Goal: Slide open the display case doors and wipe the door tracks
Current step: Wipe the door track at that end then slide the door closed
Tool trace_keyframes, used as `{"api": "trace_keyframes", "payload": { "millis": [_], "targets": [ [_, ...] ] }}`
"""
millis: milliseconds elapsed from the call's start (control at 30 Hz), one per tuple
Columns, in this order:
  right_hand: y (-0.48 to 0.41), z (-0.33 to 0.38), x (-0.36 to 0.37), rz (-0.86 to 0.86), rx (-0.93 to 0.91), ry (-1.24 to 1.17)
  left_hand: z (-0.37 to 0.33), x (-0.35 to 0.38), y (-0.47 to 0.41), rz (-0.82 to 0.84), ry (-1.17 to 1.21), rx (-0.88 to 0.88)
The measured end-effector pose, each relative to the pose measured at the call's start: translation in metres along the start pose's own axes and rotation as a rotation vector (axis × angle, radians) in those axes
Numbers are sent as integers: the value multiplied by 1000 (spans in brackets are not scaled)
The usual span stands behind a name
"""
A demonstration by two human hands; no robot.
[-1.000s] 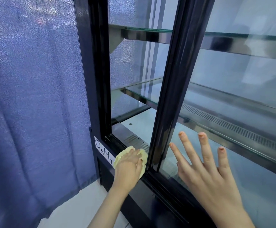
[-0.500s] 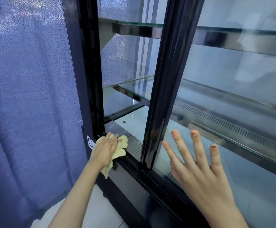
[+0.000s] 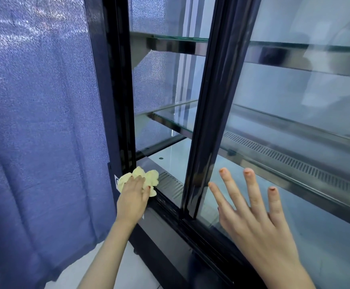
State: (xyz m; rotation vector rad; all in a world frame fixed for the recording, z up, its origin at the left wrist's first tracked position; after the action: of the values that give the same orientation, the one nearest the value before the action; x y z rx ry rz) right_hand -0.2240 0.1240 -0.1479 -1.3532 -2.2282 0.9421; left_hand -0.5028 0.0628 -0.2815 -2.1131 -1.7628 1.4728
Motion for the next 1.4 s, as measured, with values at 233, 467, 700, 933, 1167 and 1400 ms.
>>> {"api": "trace_keyframes", "payload": {
  "millis": [233,467,700,933,1167,1400],
  "targets": [
    [1,0,1,1,-7,13,-25,-2,32,4,62,130],
    [1,1,2,13,-18,27,-50,3,73,-19,186,267],
    [2,1,0,17,-17,15,-47,6,69,5,174,418],
    [2,-1,0,24,-21,2,-29,6,44,-58,222,407],
    [1,-2,0,29,-1,-23,10,7,5,-56,118,250],
    [-1,-2,-1,9,21,-38,-1,12,26,-51,133,100]
  ]
}}
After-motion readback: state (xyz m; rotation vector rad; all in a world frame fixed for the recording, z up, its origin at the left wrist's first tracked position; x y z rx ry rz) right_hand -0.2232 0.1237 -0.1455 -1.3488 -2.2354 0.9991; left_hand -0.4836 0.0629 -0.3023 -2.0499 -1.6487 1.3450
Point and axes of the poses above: each hand's wrist, its own y-axis away from the middle knuckle, its own x-axis out of the palm, z = x × y, the point moved 7 cm from there along -y, towards the middle knuckle, and after that the axes turned 15 degrees about -z, right-handed, at the moved point
